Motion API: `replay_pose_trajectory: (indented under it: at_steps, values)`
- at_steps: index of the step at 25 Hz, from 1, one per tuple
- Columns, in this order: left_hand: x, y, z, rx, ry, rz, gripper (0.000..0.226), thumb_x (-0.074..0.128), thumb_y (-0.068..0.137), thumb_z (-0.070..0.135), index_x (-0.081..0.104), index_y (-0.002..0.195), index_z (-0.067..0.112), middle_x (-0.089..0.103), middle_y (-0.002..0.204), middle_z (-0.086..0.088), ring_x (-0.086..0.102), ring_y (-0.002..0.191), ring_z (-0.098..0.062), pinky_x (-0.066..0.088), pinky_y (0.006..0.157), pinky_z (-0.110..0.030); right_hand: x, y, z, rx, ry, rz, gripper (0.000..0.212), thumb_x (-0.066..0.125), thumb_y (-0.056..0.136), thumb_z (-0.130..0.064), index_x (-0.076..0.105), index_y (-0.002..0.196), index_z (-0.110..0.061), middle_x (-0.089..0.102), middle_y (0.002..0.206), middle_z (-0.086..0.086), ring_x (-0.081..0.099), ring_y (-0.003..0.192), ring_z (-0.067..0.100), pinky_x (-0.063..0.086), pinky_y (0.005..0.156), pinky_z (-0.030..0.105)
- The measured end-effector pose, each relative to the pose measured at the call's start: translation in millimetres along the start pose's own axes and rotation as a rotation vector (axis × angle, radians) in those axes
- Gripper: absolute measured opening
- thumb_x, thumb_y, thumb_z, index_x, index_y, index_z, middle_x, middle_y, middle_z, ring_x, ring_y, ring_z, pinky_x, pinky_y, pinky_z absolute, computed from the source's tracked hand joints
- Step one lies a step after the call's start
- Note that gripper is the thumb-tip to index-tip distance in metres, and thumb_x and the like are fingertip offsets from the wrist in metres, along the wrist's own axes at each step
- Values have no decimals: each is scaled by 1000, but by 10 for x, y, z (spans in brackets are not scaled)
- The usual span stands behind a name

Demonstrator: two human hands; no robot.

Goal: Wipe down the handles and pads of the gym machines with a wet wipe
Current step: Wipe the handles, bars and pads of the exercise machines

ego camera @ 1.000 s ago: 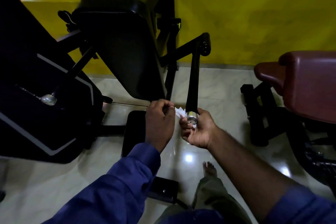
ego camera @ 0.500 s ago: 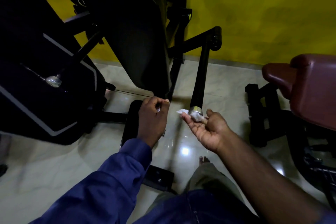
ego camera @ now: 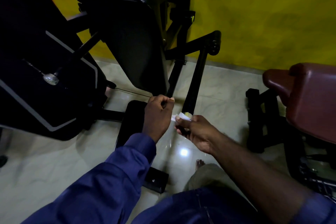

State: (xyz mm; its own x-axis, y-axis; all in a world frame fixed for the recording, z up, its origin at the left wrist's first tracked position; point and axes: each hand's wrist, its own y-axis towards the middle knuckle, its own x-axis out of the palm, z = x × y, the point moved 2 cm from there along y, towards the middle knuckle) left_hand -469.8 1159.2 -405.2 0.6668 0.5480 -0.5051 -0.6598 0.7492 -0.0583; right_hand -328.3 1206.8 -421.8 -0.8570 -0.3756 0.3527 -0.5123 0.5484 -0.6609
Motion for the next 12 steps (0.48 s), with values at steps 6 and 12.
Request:
replay_pose_trajectory:
  at_steps: [6, 12]
  values:
    - [195, 56, -153, -205, -123, 34, 24, 61, 98, 42, 69, 87, 22, 74, 84, -1, 70, 78, -15, 56, 80, -36, -136, 146, 152, 98, 589, -212, 49, 51, 106, -35, 59, 131, 6, 69, 126, 21, 74, 103, 25, 57, 98, 30]
    - [404, 74, 83, -404, -179, 245, 40, 51, 105, 50, 67, 92, 15, 68, 73, -3, 65, 62, -17, 56, 59, -33, -85, 521, 19, 427, 785, -100, 63, 28, 108, -55, 68, 115, -6, 76, 99, 15, 73, 81, 28, 58, 72, 32]
